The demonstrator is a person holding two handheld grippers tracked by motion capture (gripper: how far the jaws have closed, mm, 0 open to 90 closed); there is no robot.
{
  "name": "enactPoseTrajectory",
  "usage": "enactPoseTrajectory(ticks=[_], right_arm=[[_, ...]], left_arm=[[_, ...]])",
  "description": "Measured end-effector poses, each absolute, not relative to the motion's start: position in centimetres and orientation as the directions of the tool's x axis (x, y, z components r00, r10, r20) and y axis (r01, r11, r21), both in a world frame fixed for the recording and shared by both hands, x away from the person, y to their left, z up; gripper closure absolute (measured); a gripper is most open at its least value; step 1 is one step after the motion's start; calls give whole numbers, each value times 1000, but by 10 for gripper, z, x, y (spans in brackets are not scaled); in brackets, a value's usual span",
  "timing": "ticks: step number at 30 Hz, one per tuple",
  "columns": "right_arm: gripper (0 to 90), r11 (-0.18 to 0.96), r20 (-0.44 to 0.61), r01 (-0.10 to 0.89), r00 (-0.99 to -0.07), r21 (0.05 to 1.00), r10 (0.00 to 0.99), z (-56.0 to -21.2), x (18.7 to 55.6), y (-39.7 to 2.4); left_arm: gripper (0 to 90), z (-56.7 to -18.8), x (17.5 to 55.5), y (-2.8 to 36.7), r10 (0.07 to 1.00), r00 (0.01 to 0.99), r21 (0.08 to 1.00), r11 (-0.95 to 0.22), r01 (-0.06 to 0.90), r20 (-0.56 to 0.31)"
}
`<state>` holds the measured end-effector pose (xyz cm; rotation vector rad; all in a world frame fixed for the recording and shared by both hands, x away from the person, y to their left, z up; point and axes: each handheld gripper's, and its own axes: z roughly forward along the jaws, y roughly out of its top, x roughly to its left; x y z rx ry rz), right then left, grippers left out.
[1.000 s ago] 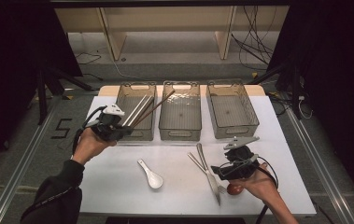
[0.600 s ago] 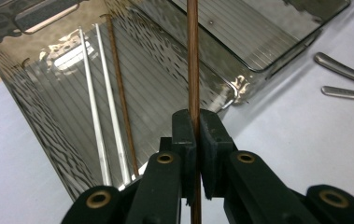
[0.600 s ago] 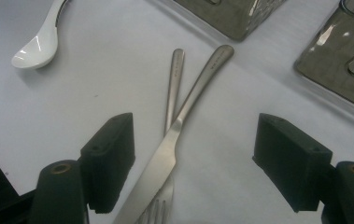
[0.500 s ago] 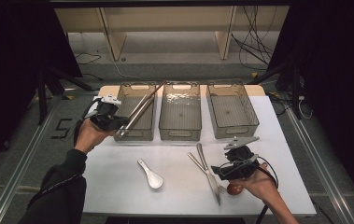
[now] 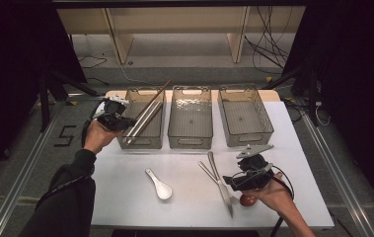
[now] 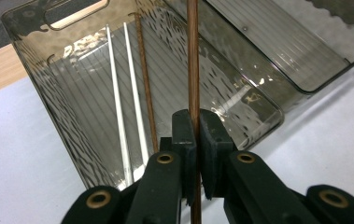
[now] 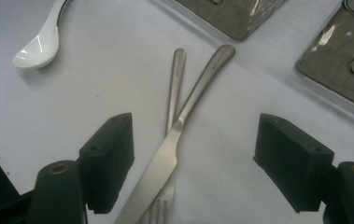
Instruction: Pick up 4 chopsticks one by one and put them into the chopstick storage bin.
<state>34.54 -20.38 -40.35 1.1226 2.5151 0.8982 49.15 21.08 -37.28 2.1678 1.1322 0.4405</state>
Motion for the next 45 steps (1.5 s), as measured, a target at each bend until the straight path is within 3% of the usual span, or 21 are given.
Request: enactPoseTrajectory(ticks=[41, 43, 45], right_arm=[[290, 525, 28, 582, -686, 620, 727, -405, 345, -203], [291, 526, 30, 584, -686, 619, 727, -405, 345, -203], [291, 527, 30, 583, -687, 619, 726, -405, 345, -202]], left_arm=[[846, -406, 522, 226, 887, 461, 620, -353, 700, -16], [836, -407, 523, 225, 890, 455, 623, -345, 702, -20], [730, -405, 523, 223, 886, 463, 626, -351, 696, -18]])
